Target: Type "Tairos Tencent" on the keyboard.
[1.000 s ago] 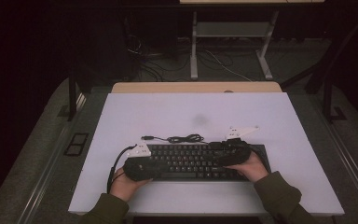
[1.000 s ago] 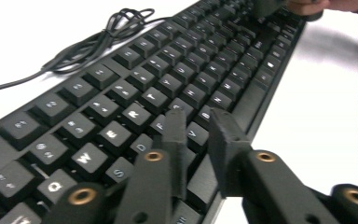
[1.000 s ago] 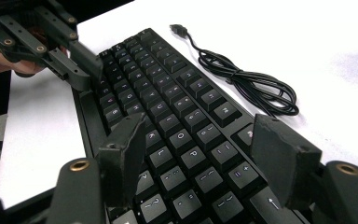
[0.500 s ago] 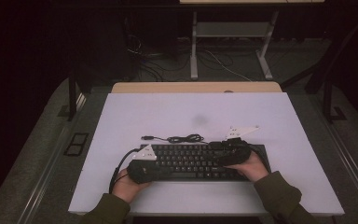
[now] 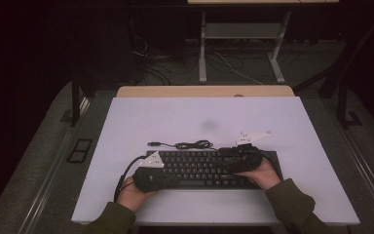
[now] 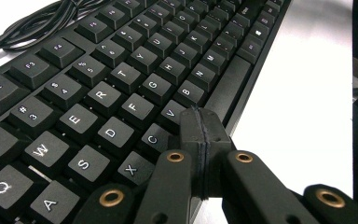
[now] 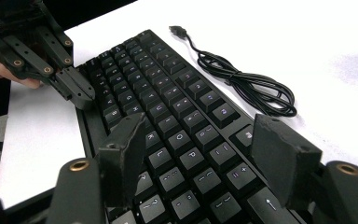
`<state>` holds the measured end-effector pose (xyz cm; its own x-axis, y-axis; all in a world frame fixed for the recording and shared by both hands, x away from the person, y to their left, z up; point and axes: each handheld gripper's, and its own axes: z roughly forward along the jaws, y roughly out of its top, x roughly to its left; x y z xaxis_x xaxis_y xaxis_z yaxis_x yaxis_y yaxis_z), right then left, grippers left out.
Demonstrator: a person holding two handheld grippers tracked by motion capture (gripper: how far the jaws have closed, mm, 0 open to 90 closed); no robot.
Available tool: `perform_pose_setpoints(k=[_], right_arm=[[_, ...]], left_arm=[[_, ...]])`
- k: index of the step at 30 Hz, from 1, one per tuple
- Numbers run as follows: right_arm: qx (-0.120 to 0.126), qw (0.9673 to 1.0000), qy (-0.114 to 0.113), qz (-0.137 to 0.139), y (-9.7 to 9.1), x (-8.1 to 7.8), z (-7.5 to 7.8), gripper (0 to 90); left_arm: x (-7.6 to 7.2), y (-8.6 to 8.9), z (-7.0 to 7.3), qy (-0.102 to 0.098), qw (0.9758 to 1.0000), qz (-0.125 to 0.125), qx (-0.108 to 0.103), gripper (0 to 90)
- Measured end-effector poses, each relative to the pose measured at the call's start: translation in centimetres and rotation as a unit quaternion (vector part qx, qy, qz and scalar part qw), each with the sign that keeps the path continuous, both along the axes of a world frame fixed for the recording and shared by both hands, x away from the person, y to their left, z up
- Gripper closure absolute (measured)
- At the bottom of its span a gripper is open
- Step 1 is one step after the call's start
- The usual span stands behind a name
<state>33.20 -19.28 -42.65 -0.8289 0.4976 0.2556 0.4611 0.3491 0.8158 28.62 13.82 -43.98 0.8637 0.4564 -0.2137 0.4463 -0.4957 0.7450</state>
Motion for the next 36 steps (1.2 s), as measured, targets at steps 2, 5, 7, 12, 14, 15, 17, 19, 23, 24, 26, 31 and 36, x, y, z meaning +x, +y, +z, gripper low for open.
perform_pose_setpoints(k=[2, 5, 7, 12, 14, 15, 17, 19, 23, 24, 26, 31, 36], right_arm=[[0.000, 1.0000, 0.001, 0.000, 0.0, 0.0, 0.0, 35.2], [-0.001, 1.0000, 0.000, 0.001, 0.1, 0.0, 0.0, 35.2], [0.001, 1.0000, 0.001, 0.001, 0.1, -0.1, 0.0, 35.2], [0.002, 1.0000, -0.001, 0.002, 0.1, -0.2, 0.2, 35.8], [0.004, 1.0000, 0.001, 0.002, 0.1, -0.2, 0.3, 36.3], [0.004, 1.0000, 0.000, 0.004, 0.0, -0.3, 0.3, 36.7], [0.003, 1.0000, -0.001, 0.009, 0.0, -0.3, 0.4, 37.6], [0.003, 0.9999, -0.002, 0.012, 0.0, -0.3, 0.4, 38.5], [0.002, 0.9999, 0.000, 0.014, -0.1, -0.6, 0.4, 43.2], [0.000, 0.9999, 0.001, 0.013, -0.2, -0.7, 0.5, 45.3], [-0.002, 0.9998, -0.005, 0.017, -0.4, -0.9, 0.5, 47.9], [-0.008, 0.9998, -0.008, 0.016, -0.9, -1.2, 0.6, 55.8], [-0.013, 0.9998, -0.008, 0.016, -1.3, -1.4, 0.6, 63.2]], left_arm=[[0.0, 0.0, 0.1, 0.000, 1.0000, 0.000, -0.005, 88.9], [0.1, 0.1, 0.3, -0.002, 0.9999, 0.000, -0.012, 87.9], [0.1, 0.1, 0.4, -0.004, 0.9999, 0.001, -0.016, 85.7], [0.2, 0.1, 0.6, -0.003, 0.9997, 0.004, -0.023, 74.6], [0.3, 0.2, 0.7, -0.004, 0.9996, 0.008, -0.028, 69.6], [0.4, 0.2, 0.8, -0.007, 0.9994, 0.009, -0.031, 66.9], [0.5, 0.3, 0.9, -0.007, 0.9990, 0.014, -0.041, 61.1], [0.5, 0.2, 0.9, -0.009, 0.9991, 0.017, -0.039, 55.6], [0.6, 0.2, 0.9, -0.015, 0.9989, 0.023, -0.037, 46.9], [0.6, 0.2, 0.9, -0.017, 0.9988, 0.025, -0.037, 44.9], [0.7, 0.3, 0.9, -0.020, 0.9985, 0.030, -0.042, 41.3], [0.8, 0.2, 0.8, -0.022, 0.9981, 0.039, -0.043, 33.8], [0.8, 0.1, 0.7, -0.025, 0.9981, 0.038, -0.042, 29.8]])
